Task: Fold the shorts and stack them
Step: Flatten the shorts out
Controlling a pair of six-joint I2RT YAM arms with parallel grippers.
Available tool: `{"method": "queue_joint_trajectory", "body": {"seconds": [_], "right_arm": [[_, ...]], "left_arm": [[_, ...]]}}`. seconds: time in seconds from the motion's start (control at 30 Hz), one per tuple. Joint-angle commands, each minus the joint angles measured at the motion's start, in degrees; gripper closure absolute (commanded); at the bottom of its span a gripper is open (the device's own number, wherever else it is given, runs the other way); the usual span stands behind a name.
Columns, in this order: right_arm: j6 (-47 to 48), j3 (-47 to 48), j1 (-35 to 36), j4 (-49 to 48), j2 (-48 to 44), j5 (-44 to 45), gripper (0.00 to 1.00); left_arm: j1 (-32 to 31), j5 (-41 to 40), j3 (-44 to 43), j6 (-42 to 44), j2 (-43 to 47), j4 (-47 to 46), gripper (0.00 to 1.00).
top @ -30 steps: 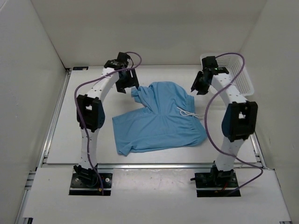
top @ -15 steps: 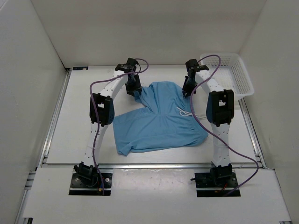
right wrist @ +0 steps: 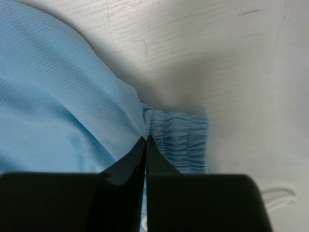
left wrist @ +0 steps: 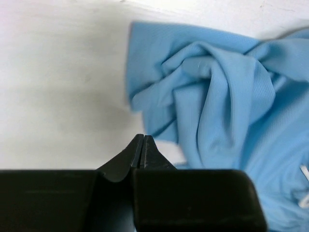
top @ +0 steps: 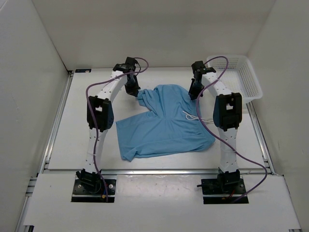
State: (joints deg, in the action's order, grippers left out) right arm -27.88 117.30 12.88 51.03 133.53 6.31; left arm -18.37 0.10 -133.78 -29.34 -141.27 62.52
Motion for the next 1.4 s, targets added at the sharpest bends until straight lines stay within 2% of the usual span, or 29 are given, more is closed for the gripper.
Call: {"method": "queue_joint_trajectory", "body": {"seconds": [0.0, 0.1, 0.13, 0.17, 0.23, 0.27, 0.3, 0.37, 0.5, 0.57, 0.63, 0.67, 0.7, 0.73, 0.87, 1.0, 1.13, 1.27, 1.3, 1.37], "right_arm": [[0.19, -0.92, 0.12, 0.22, -4.25, 1.34, 1.0], [0.19, -0.93, 0.12, 0.22, -4.25, 0.81, 1.0], [0.19, -0.93, 0.12, 0.22, -4.25, 0.81, 1.0], [0.19, -0.93, 0.12, 0.22, -4.25, 0.81, 1.0], [0.19, -0.93, 0.12, 0.22, -4.25, 0.29, 1.0], [0.19, -0.93, 0.12, 0.22, -4.25, 0.29, 1.0], [0.19, -1.45, 0.12, 0.22, -4.25, 0.29, 1.0], [0.19, -1.46, 0.12, 0.22, -4.25, 0.29, 1.0], [0.19, -1.46, 0.12, 0.22, -4.25, -0.24, 1.0], [0.19, -1.46, 0.12, 0.22, -4.25, -0.24, 1.0], [0.19, -1.46, 0.12, 0.22, -4.25, -0.24, 1.0], [0.19, -1.98, 0.12, 0.22, -4.25, -0.24, 1.0], [0.19, -1.98, 0.12, 0.22, -4.25, -0.24, 1.0], [0.19, -1.98, 0.12, 0.22, -4.25, -0.24, 1.0], [0.19, -3.29, 0.12, 0.22, -5.39, -0.24, 1.0], [0.72, -5.4, 0.12, -0.31, -6.53, 0.28, 1.0], [0.72, -7.08, 0.12, -1.62, -8.29, 0.29, 1.0], [0.72, -8.22, 0.12, -2.15, -8.29, -0.77, 1.0], [0.72, -8.22, 0.12, -2.16, -8.29, -0.77, 1.0], [0.72, -8.75, 0.12, -2.16, -8.82, -1.38, 1.0]], "left_arm": [[1.14, -1.77, 3.07, 0.51, 11.8, -0.82, 0.89], [0.62, -1.25, 7.37, -0.18, 14.36, -3.54, 0.89], [0.62, -0.72, 7.39, -0.71, 14.36, -3.55, 0.85], [0.62, -0.19, 6.87, -0.72, 11.92, -3.55, 0.69], [0.62, -0.19, 3.18, -1.94, 8.75, -1.18, 0.57], [0.62, -0.19, 1.95, -1.95, 5.6, -1.17, 0.36], [0.62, 0.42, -0.58, -2.47, 4.09, -0.3, 0.28], [0.62, 0.43, -2.97, -2.47, -0.03, -0.3, 0.18], [0.62, 0.43, -7.72, -3.79, -4.52, -0.9, 0.18], [1.14, 0.43, -8.26, -4.32, -5.68, -1.43, 0.22], [1.14, 0.43, -9.66, -4.84, -6.47, -1.97, 0.32], [1.14, 1.04, -9.66, -4.85, -6.47, -2.49, 0.56], [1.14, 1.04, -9.66, -4.85, -6.47, -2.49, 0.76], [1.67, 1.04, -10.18, -4.85, -6.47, -2.49, 0.9], [3.42, -2.8, -7.04, -5.37, 0.63, -2.49, 0.9], [4.57, -7.39, -1.15, -3.62, 14.4, -2.49, 0.9], [5.71, -8.71, 4.3, -2.39, 21.9, -2.49, 0.9], [5.01, -6.95, 3.45, -1.24, 19.38, -1.45, 0.9], [4.05, -6.34, 2.04, -1.24, 17.71, -0.48, 0.87], [2.47, -6.34, -1.03, -1.24, 12.2, 2.59, 0.72]]}}
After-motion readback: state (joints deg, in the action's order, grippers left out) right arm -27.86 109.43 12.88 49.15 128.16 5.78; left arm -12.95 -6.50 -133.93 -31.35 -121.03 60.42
